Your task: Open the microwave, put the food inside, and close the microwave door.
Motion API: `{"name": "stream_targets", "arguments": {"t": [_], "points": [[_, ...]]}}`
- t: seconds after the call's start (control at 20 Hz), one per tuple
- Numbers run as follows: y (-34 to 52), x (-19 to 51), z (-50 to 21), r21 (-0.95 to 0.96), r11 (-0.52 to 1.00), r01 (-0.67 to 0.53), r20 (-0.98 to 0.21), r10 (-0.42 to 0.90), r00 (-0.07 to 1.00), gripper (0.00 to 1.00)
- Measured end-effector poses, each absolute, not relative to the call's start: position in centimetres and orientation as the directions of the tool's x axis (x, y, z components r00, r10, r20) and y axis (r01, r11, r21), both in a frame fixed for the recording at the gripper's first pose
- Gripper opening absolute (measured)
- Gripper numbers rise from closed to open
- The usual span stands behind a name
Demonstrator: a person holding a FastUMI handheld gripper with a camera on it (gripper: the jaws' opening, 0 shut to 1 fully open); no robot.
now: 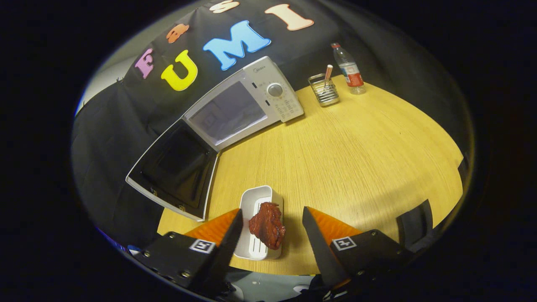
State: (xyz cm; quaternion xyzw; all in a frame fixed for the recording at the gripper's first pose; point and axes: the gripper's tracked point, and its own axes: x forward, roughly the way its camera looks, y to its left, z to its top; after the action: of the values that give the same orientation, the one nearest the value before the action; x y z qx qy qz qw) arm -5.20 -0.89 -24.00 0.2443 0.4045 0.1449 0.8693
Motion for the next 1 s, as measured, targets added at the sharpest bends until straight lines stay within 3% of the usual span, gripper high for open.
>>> {"name": "stream_targets", "arguments": {"t": [0.05, 0.15, 0.3, 0.4, 0.45, 0.5, 0.6, 0.65, 1.0], "points": [[-1.2, -5.3, -24.1, 0.558, 0.829, -0.034, -0.637, 0.454, 0.623, 0.78], [-0.9, -6.0, -24.7, 0.58, 0.815, -0.014, -0.65, 0.473, 0.594, 0.77], [-0.5, -5.9, -24.4, 0.588, 0.809, -0.01, -0.644, 0.475, 0.6, 0.42], [0.3, -6.8, -24.4, 0.603, 0.797, -0.035, -0.655, 0.52, 0.549, 0.42], [0.9, -5.7, -25.3, 0.6, 0.8, -0.01, -0.652, 0.496, 0.573, 0.42], [0.6, -5.6, -24.1, 0.625, 0.78, -0.014, -0.632, 0.517, 0.577, 0.17], [0.4, -5.4, -22.7, 0.625, 0.78, -0.009, -0.613, 0.499, 0.612, 0.17], [0.5, -5.6, -22.9, 0.611, 0.792, -0.022, -0.615, 0.492, 0.617, 0.06], [1.2, -5.3, -19.7, 0.627, 0.779, -0.017, -0.581, 0.482, 0.656, 0.06]]}}
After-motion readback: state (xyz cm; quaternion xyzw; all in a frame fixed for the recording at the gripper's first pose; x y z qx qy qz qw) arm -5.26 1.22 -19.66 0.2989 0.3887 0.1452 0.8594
